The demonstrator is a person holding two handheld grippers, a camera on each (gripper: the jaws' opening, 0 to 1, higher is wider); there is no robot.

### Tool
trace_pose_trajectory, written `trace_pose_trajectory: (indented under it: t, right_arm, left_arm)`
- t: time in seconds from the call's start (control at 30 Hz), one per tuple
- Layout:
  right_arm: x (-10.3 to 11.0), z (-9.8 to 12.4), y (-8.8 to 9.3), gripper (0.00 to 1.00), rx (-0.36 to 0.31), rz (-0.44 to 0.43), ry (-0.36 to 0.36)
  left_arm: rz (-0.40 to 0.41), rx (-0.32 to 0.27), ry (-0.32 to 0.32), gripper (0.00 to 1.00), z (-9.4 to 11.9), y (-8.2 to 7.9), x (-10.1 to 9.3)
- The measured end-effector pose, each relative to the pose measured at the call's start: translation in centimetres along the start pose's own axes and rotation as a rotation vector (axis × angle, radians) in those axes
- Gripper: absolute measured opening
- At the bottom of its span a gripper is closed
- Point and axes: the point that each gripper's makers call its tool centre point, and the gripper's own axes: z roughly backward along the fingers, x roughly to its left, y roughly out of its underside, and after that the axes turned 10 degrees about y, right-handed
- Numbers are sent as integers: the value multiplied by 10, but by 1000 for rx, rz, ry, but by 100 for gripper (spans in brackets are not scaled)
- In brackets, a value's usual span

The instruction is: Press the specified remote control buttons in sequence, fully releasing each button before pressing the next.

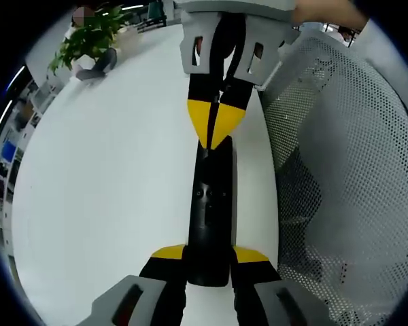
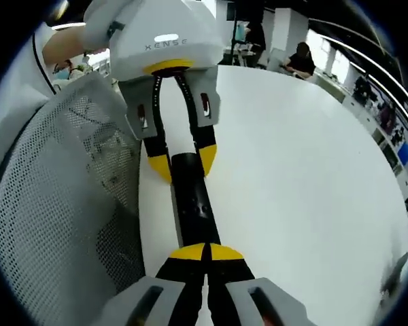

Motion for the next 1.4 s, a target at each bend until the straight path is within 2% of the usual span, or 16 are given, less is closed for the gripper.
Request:
trace_pose_trajectory:
  t: [0.07,0.13,0.2,0.57,0.73,0.83,0.9,0.97,1.0,1.07,1.17,1.2,1.3,1.4]
  right_arm:
    - [2,-3,-2,0,0,9,-5]
    - [2,-5,3,0,40,59,-5]
    - [2,-5,0,0,22,99,5]
    - [4,-5,1,0,46,186,10]
    - [3,-5,-1,0,52,159,18]
    - [2,-3,-1,0,30,116,16]
    - [3,-1,-2,0,12,49,10]
    - [2,0,-1,7,4,11,24]
    - [2,0,-1,10,6,11,21]
    - [4,0,0,7,-1,22,11]
    - [1,-2,1,9,-6,-7,1]
    - [1,-3,-2,8,-27,-25,-6]
    - [3,-5,-5,8,-42,-28,-29]
    - [7,-7,-5,9,-24,18,-43]
  left_arm:
    - [0,1,0,24,0,0,0]
    - [1,0,0,24,0,0,0]
    - [3,-1,-1,24,0,0,0]
    - [0,8,4,24,0,0,0]
    - [-1,4,8,24,0,0,0]
    - [-3,6,9,24,0,0,0]
    - [-3,10,7,24,0,0,0]
    - [-2,13,4,24,0,0,0]
    - [-3,14,4,24,0,0,0]
    - [-2,13,6,24,0,0,0]
    - [-1,7,6,24,0,0,0]
    - [-1,5,6,24,0,0,0]
    - [4,-9,5,24,0,0,0]
    - [7,-32,3,24,1,1,0]
